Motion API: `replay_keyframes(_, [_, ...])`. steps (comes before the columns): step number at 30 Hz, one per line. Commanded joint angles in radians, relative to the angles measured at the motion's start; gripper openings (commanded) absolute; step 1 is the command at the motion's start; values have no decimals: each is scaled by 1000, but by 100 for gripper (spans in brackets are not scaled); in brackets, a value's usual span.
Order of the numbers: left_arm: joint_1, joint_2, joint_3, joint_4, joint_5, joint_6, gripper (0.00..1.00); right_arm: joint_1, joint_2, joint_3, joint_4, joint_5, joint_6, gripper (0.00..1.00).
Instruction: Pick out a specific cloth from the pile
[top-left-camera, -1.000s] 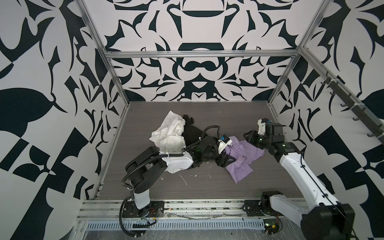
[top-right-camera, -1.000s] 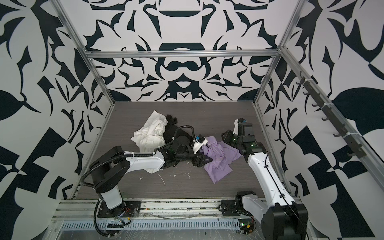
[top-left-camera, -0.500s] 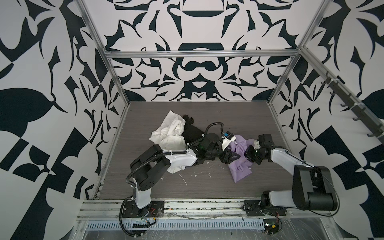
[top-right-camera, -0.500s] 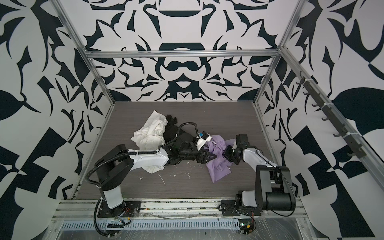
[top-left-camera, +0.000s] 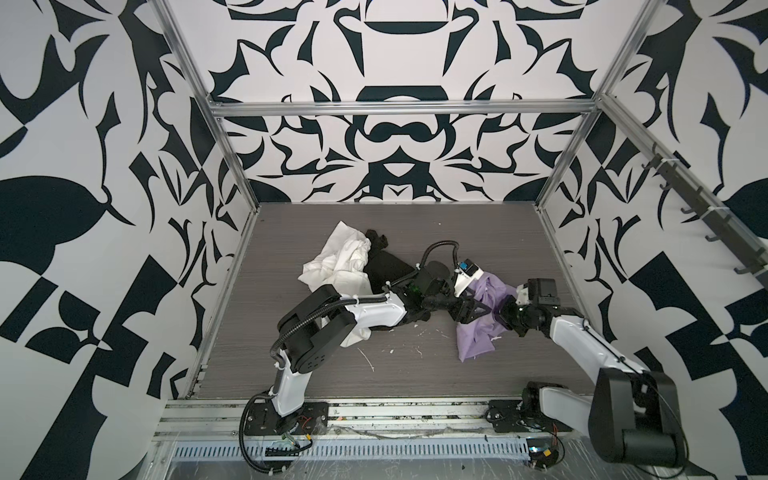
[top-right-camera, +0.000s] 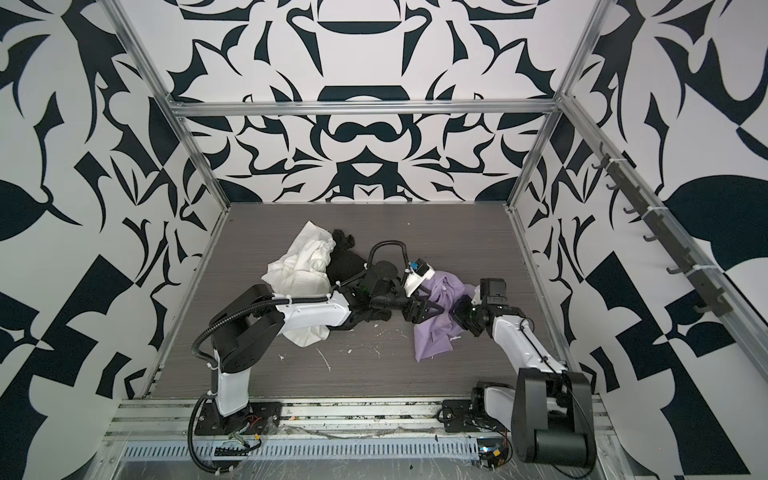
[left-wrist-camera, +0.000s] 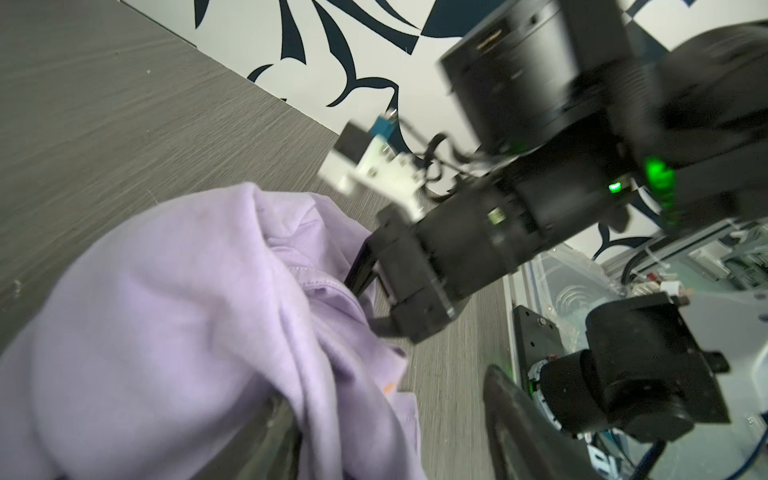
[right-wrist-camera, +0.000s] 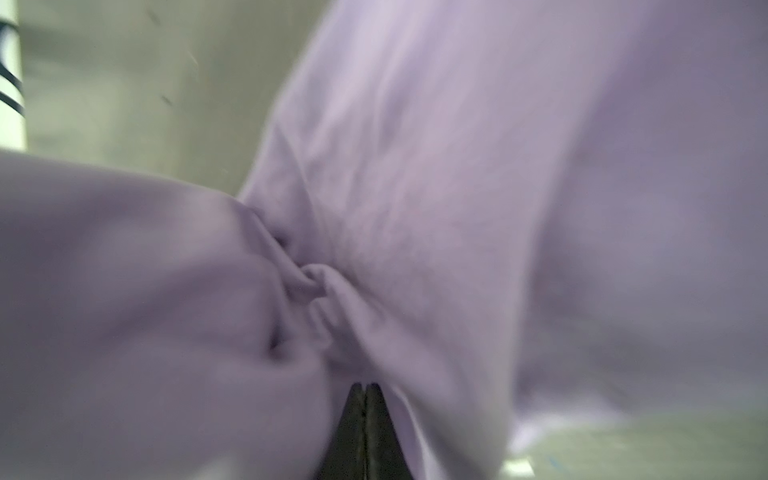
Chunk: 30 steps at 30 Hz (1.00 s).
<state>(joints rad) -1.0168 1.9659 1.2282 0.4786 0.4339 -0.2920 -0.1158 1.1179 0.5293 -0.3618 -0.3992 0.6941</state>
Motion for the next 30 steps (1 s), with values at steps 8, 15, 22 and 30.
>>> replay_keyframes(8, [-5, 63, 93, -73, 13, 19, 60, -31, -193, 136, -213, 50, -39, 10])
replay_keyframes(15, [-9, 160, 212, -166, 29, 18, 60, -33, -228, 181, -233, 47, -47, 9])
replay_keyframes(22, [-21, 289, 318, -262, 32, -9, 62, -35, -239, 174, -244, 34, -51, 10])
replay_keyframes(30, [-11, 399, 471, -484, 10, -23, 65, -36, -233, 187, -255, 33, -62, 10])
